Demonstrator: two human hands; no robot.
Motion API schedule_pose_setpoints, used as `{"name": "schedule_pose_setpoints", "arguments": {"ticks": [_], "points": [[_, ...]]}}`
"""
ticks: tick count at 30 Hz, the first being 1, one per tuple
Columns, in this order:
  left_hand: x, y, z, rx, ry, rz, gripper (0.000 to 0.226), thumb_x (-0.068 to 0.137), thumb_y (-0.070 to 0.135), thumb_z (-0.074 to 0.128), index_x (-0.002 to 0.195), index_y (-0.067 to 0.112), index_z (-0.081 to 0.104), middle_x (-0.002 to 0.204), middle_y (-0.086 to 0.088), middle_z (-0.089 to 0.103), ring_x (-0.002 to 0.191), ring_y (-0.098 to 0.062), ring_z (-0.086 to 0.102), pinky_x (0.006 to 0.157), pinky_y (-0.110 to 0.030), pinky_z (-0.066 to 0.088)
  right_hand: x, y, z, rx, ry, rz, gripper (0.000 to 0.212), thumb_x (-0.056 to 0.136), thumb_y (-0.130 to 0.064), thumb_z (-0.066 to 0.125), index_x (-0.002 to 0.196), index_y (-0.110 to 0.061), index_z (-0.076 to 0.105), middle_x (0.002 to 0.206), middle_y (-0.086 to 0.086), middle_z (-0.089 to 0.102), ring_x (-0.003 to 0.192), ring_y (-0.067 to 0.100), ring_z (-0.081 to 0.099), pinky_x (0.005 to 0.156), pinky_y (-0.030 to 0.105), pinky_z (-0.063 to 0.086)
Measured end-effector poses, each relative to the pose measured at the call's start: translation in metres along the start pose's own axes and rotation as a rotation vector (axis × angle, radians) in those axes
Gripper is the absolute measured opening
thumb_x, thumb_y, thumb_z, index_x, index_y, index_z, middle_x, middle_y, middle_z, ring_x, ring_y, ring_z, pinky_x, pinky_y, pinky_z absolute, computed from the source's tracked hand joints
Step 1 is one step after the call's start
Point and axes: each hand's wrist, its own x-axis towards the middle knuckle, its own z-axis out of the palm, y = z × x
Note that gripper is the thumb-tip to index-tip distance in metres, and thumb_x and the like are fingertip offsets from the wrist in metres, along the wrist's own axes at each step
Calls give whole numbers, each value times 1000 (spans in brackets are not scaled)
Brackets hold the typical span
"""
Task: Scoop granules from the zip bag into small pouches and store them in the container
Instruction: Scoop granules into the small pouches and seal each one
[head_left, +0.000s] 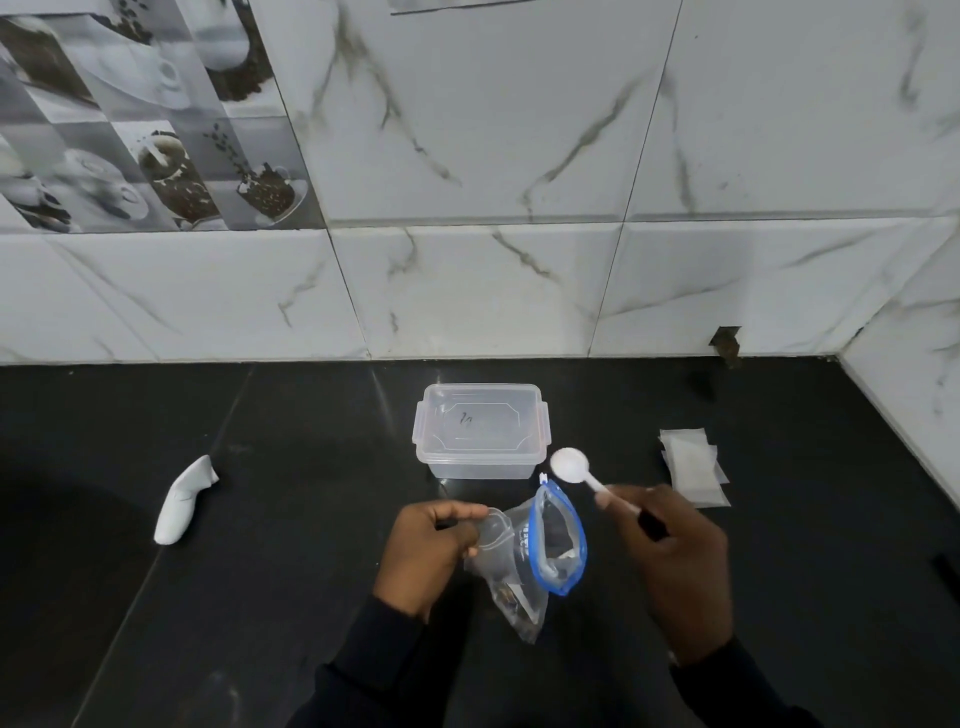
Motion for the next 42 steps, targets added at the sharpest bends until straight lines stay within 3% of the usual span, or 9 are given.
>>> {"name": "schedule_pose_setpoints", "arguments": {"ticks": [5,11,17,20,24,26,30,37,42], "points": [[-1,-1,-2,16,50,-1,32,78,-13,57,81,9,80,82,-13,78,61,-14,61,65,-29,53,32,42,-5,-351,-234,129,9,83,-25,79,75,-23,75,73,-11,62,71,4,60,64,17,41],[-5,2,2,44,21,-9,33,82,-12,56,81,10,80,84,-8,79,60,-6,63,63,-25,54,57,71,59,-491,-655,426,35,70,-40,76,97,-23,61,117,-4,43,123,26,39,106,48,35],[-11,5,1,36,23,0,31,83,-14,55,83,5,79,84,-11,78,56,-5,60,58,-18,52,68,69,91,-846,-1007,236,38,95,-37,50,125,-17,63,134,7,57,130,27,48,111,50,31],[-16,8,-4,21,24,20,29,83,-14,56,84,3,79,84,-11,78,56,-3,61,58,-18,52,67,66,70,-593,-875,308,32,79,-52,61,96,-30,77,112,-3,68,118,25,55,99,43,35],[-19,13,-8,-12,35,32,28,81,-13,59,83,6,80,77,-7,77,59,-6,61,60,-19,51,54,24,28,-110,-498,-19,12,81,-34,79,93,-34,79,119,-14,62,113,5,61,93,26,49],[-19,19,-8,-3,24,55,29,80,-11,60,82,9,80,78,-8,77,63,-8,62,64,-23,51,38,-13,18,35,-577,-212,20,83,-32,78,103,-31,77,126,-17,58,116,2,60,90,18,52],[-13,43,-5,-19,-25,138,27,80,-11,61,84,8,80,78,-19,74,64,-12,61,67,-26,50,34,-26,34,-250,-721,-492,28,83,-48,73,106,-32,76,124,-16,56,113,0,56,94,17,47],[0,84,-15,72,-55,465,34,80,12,81,111,23,73,96,-5,77,69,-17,58,69,-32,55,78,-57,29,-13,-529,-449,5,83,-21,80,83,-16,76,86,-8,71,78,12,68,72,32,56],[9,103,-9,91,70,573,19,76,10,83,92,20,79,84,0,78,72,-10,65,76,-33,54,95,-72,31,140,-458,-329,11,81,-14,82,84,-13,71,77,-1,73,69,15,70,69,33,57]]}}
